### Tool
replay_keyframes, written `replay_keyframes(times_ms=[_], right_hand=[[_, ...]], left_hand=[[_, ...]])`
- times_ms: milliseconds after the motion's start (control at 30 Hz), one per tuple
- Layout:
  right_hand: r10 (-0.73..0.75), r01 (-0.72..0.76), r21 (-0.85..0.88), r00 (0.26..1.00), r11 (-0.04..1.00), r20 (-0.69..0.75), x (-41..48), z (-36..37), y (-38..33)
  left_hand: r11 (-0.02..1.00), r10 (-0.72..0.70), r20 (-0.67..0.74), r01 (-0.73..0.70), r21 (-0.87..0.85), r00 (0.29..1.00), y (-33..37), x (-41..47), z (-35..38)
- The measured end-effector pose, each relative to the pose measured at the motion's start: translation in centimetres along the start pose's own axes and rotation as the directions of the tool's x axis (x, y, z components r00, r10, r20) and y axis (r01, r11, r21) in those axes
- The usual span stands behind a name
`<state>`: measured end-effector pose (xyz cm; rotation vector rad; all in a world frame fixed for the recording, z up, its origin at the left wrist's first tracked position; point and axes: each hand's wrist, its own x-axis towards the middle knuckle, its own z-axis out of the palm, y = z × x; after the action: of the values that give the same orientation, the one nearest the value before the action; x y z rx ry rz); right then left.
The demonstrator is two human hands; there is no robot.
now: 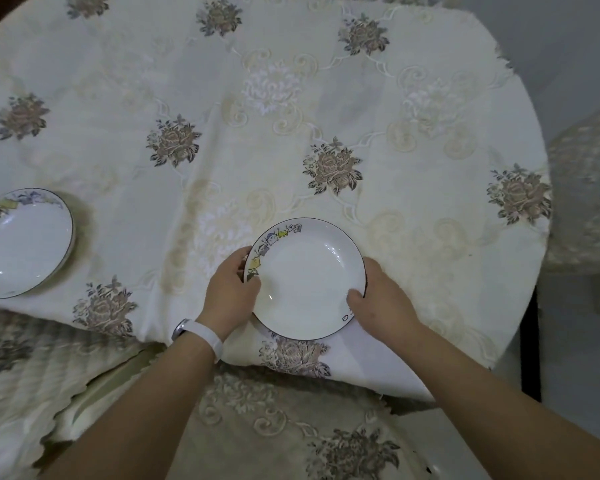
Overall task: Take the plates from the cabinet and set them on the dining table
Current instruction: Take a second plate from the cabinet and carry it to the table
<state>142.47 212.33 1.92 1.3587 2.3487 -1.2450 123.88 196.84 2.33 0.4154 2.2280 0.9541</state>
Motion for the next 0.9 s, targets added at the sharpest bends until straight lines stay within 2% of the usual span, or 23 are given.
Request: replay_keyframes(times_ms=[167,500,767,900], right_hand=[[-0.073,0.071,-0.117,0.997,0.991,-0.006,1.6,-0.7,-0.2],[-0.101,0.101,-0.032,0.995,0.994,-0.021,2.4,-0.7,-0.2],[-0.055,0.054,-0.007,0.998,0.998,-0.035,0.8,-1.4,-0.9],[-0.063,0.056,-0.073,0.993,0.996,-0.097,-1.6,-2.3,-1.2]], left_hand=[[0.996,0.061,0.029,-0.062,0.065,0.998,0.9,1.8,-0.3],[0.997,0.074,0.021,-0.075,0.036,0.997,0.1,2.9,-0.1],[0.997,0.059,0.043,-0.057,-0.042,0.997,0.2,0.7,-0.5],[0.999,0.040,0.004,-0.040,-0.005,0.999,-0.8,-1.4,-2.0]])
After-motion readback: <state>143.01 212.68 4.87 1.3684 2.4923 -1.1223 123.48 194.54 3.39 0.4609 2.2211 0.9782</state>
